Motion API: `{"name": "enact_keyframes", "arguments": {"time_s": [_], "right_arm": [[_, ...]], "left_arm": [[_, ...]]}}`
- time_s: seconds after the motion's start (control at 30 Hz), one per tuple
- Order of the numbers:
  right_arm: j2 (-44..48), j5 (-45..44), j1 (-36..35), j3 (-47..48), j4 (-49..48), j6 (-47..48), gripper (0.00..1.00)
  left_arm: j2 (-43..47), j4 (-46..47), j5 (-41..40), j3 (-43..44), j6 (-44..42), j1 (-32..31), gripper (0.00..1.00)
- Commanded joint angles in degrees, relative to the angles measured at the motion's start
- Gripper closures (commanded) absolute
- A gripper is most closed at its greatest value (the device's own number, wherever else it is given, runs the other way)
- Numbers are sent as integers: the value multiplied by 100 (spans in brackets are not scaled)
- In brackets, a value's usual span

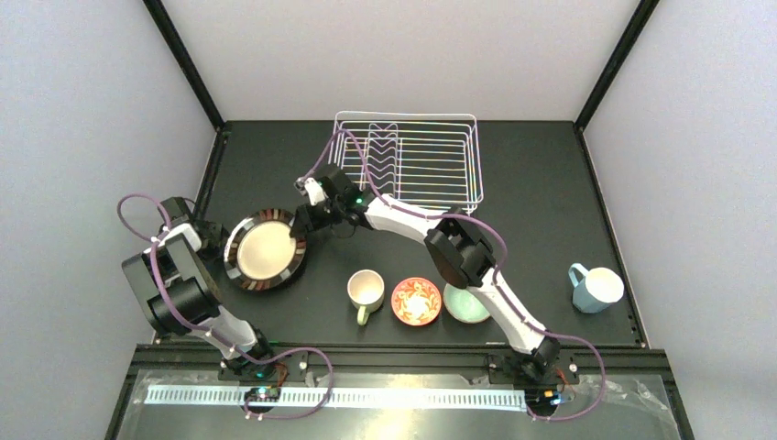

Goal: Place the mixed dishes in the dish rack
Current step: Grab the plate from the plate.

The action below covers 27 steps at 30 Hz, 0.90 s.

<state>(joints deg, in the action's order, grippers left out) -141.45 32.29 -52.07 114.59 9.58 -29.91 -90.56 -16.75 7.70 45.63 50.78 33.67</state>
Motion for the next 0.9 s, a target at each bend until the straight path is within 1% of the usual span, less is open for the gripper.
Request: {"name": "enact_keyframes", "arguments": {"time_s": [0.0, 0.27, 0.67, 0.87], "right_arm": [[220, 130, -155, 415, -174, 16, 29], [73, 190, -175, 724, -56, -32, 29], [-542, 299, -338, 1524, 146, -172, 29], [-663, 299, -392, 1573, 171, -206, 29]], "left_arm": [[-123, -459, 223, 177, -134, -36, 7], [-106, -495, 264, 192, -159, -43, 7], [-111, -495, 424, 288, -274, -43, 8], [-155, -444, 490, 263, -314, -43, 8]]}}
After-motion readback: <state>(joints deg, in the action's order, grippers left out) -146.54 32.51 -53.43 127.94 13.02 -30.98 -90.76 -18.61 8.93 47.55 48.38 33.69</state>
